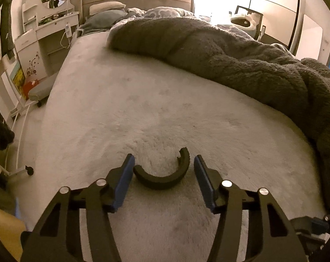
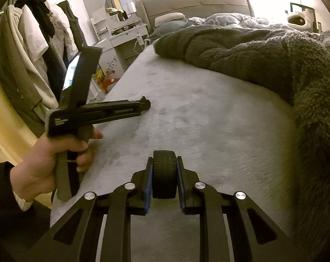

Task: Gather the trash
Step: 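Close the right gripper on the small black wheel piece while the left gripper grasps the black curved arc, then carry the black wheel piece and black arc over the black bin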

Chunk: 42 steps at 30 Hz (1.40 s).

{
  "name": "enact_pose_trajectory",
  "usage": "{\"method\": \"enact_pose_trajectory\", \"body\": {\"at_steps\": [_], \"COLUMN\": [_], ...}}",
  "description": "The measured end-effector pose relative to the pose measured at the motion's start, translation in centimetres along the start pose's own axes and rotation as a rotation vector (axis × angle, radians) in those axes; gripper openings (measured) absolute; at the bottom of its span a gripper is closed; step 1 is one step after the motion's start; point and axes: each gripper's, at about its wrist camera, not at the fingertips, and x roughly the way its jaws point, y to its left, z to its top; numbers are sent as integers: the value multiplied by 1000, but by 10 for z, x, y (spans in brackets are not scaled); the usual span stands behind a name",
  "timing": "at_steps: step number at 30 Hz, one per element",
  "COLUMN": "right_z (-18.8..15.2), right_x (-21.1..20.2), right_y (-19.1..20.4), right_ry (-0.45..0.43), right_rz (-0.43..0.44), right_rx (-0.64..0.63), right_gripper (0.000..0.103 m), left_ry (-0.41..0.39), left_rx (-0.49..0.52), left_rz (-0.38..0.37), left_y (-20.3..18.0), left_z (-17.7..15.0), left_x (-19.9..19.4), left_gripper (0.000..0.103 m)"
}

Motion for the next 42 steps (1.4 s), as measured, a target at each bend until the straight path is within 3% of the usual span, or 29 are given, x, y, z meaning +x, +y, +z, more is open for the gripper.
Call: {"method": "enact_pose_trajectory", "body": {"at_steps": [9,27,42], "right_z": [-1,16,35], "right_x": [0,-12,-11], "right_y": [-3,16,64], "right_ry": [6,-47,-57], "right_rz": [14,24,95], "right_rx": [24,35,3], "right_gripper": [20,20,20], "left_ry": [-6,-96,-78], "left_rx": [-7,34,1], "left_rz": [-9,-30,45], "left_y": [2,24,62], "left_z": [0,-29,-76], "left_x": [-1,-71,-127], "left_gripper": [49,49,49]}}
